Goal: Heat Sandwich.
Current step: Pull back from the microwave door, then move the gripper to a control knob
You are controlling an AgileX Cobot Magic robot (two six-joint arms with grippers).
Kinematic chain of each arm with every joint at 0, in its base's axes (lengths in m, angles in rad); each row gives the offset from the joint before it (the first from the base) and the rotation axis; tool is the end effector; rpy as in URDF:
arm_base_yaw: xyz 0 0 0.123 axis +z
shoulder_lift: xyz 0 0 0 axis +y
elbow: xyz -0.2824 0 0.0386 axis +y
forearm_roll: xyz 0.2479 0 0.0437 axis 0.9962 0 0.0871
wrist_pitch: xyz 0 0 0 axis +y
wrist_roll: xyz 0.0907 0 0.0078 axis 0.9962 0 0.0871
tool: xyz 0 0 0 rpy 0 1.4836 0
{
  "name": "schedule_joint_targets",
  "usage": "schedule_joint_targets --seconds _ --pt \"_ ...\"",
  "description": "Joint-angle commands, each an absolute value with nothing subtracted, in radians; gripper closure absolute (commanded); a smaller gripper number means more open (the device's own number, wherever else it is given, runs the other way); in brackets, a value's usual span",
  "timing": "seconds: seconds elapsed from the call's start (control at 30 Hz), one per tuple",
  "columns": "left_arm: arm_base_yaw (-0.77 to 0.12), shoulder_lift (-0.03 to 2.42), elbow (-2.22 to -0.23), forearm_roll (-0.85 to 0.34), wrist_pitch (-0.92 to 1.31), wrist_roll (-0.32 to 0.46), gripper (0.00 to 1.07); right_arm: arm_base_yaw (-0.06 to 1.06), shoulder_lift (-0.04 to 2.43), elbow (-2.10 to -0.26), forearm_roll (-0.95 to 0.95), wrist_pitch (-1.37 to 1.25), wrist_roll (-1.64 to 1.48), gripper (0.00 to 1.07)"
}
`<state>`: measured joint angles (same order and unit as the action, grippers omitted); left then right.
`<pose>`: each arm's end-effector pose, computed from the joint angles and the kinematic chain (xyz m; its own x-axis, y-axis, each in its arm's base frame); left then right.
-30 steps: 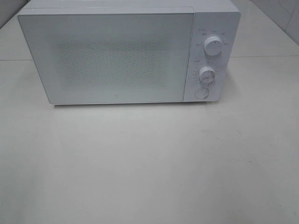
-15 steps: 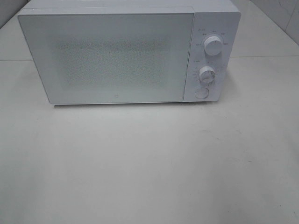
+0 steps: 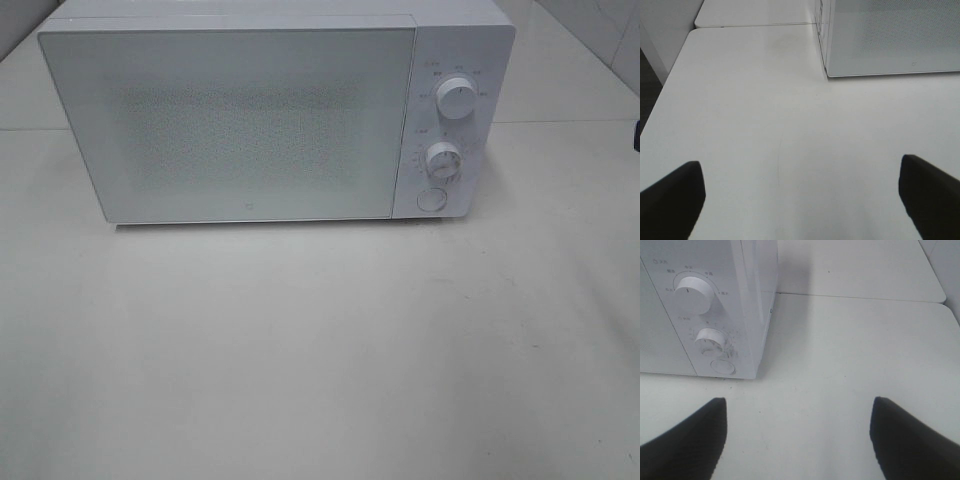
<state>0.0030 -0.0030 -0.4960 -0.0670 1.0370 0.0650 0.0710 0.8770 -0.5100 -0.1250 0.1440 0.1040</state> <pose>-0.0040 -0.0053 0.2781 -0.4331 0.0295 -0.9009 0.0623 0.9981 0.0027 0.1788 0.0111 0.2792 -0.4080 -0.0488 -0.9117 -0.0627 0.9977 -0.0253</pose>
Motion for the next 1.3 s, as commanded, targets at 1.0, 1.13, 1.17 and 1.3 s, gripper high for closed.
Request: schedule_joint_targets --seconds 1.0,1.13,1.17,1.3 --pt "0.008 -0.03 -0.493 -0.072 1.029 0.067 0.07 0.415 1.372 -0.251 0.467 -0.998 -0.28 0.31" --pt "0.008 -0.03 -0.493 -0.072 1.029 0.067 0.07 0.505 1.423 -0.251 0.55 -1.079 -0.3 0.31" --pt "0.008 -0.03 -0.493 -0.072 1.029 0.067 0.07 0.522 1.435 -0.251 0.563 -1.094 -0.3 0.31" --pt "0.008 -0.03 -0.493 -0.072 1.029 0.067 0.07 0.602 1.492 -0.251 0.633 -1.156 -0.31 0.31"
